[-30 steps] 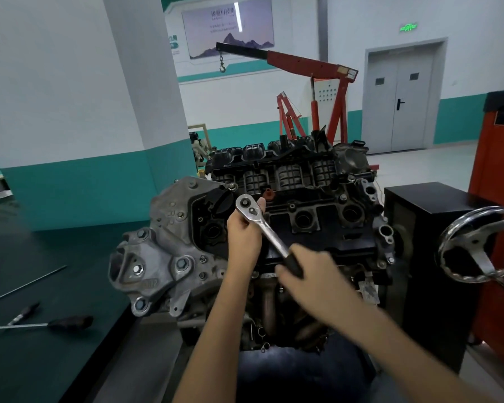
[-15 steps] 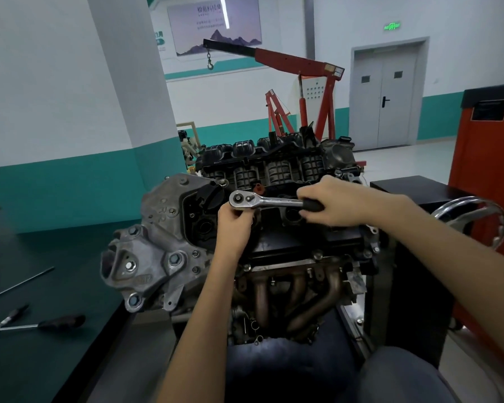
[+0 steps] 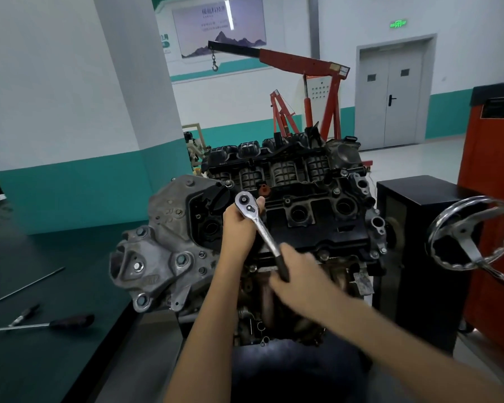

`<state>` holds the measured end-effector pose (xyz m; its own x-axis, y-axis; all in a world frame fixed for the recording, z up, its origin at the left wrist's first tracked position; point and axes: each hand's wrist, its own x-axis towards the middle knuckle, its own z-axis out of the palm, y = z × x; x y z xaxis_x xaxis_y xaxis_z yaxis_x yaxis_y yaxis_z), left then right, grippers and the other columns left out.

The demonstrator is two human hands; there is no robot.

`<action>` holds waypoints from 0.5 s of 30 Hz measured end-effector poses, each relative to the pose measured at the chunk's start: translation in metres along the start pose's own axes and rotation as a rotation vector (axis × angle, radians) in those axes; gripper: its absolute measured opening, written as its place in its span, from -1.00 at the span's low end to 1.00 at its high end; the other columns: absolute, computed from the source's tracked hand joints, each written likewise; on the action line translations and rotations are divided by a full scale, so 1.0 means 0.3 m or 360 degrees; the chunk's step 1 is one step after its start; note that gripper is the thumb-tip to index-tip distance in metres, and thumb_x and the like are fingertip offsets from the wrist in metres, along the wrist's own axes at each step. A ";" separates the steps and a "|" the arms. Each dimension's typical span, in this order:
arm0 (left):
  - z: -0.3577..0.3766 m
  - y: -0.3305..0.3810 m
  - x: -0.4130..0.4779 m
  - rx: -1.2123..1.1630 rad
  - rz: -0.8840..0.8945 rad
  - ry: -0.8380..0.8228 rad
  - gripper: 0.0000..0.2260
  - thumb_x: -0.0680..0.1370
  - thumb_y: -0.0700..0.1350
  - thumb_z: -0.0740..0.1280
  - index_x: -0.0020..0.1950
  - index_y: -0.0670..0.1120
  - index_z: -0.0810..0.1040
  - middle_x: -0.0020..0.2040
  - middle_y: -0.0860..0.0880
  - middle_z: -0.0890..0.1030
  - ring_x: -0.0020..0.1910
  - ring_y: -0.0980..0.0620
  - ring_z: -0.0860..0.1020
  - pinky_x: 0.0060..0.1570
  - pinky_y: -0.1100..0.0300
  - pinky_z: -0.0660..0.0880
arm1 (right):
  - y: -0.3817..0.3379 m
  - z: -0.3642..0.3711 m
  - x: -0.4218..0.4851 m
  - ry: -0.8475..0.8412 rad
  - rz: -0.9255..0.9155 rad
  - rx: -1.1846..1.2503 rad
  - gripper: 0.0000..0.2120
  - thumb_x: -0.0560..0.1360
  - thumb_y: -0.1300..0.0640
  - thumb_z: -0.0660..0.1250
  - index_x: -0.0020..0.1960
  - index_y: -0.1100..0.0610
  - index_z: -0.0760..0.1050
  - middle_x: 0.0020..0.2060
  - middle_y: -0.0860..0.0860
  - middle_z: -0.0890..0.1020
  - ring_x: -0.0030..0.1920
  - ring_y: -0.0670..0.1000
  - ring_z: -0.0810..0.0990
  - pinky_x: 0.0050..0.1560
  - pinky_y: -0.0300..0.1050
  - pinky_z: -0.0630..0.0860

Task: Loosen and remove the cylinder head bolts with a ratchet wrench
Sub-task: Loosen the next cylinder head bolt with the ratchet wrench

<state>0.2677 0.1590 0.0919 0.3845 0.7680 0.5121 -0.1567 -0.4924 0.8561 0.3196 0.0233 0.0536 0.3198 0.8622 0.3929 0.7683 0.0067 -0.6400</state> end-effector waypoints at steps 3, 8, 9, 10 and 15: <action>-0.006 0.015 0.014 0.0063 0.0044 -0.0068 -0.61 0.59 -0.13 0.32 -0.44 0.12 0.48 -0.45 0.12 0.39 -0.41 0.15 0.31 -0.33 0.29 0.30 | 0.043 -0.240 0.092 -0.0253 -0.0179 -0.0503 -0.92 0.50 0.15 0.28 -0.10 0.10 0.37 -0.33 0.01 0.48 -0.45 -0.10 0.46 -0.50 -0.34 0.36; -0.011 0.005 0.007 0.0038 0.0035 -0.0022 -0.71 0.59 -0.21 0.29 -0.33 -0.02 0.56 -0.41 -0.02 0.34 -0.44 0.15 0.26 -0.41 0.29 0.25 | 0.018 -0.412 0.228 -0.0323 -0.0395 -0.1043 -0.93 0.52 0.10 0.28 -0.05 0.02 0.39 -0.33 -0.05 0.49 -0.39 -0.08 0.51 -0.34 -0.16 0.48; -0.015 -0.007 0.002 0.0010 0.0031 0.0013 -0.79 0.58 -0.24 0.28 -0.25 -0.16 0.57 -0.42 0.02 0.38 -0.43 0.17 0.29 -0.38 0.29 0.28 | 0.026 -0.379 0.203 -0.0270 -0.0366 -0.1005 -0.92 0.52 0.09 0.28 -0.07 0.00 0.36 -0.33 -0.04 0.49 -0.38 -0.06 0.51 -0.34 -0.14 0.49; -0.015 -0.015 -0.003 -0.0010 0.0034 0.0040 -0.81 0.59 -0.25 0.28 -0.22 -0.24 0.55 -0.44 0.09 0.41 -0.43 0.19 0.32 -0.36 0.31 0.30 | 0.036 -0.328 0.163 -0.0194 -0.0323 -0.0906 -0.89 0.51 0.07 0.28 -0.10 -0.01 0.33 -0.32 -0.03 0.49 -0.39 -0.04 0.51 -0.36 -0.14 0.48; 0.012 -0.010 -0.013 -0.0122 -0.0004 0.0097 -0.62 0.60 -0.14 0.31 -0.41 0.01 0.35 -0.42 0.02 0.28 -0.41 0.13 0.25 -0.35 0.27 0.26 | -0.022 0.028 -0.029 0.0143 0.0010 0.0037 -0.85 0.53 0.09 0.27 -0.10 0.02 0.28 -0.32 0.02 0.51 -0.38 -0.02 0.52 -0.43 -0.16 0.46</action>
<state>0.2700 0.1559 0.0870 0.3294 0.7939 0.5111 -0.2261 -0.4593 0.8591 0.3072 0.0200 0.0489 0.3738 0.8133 0.4459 0.7532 0.0143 -0.6576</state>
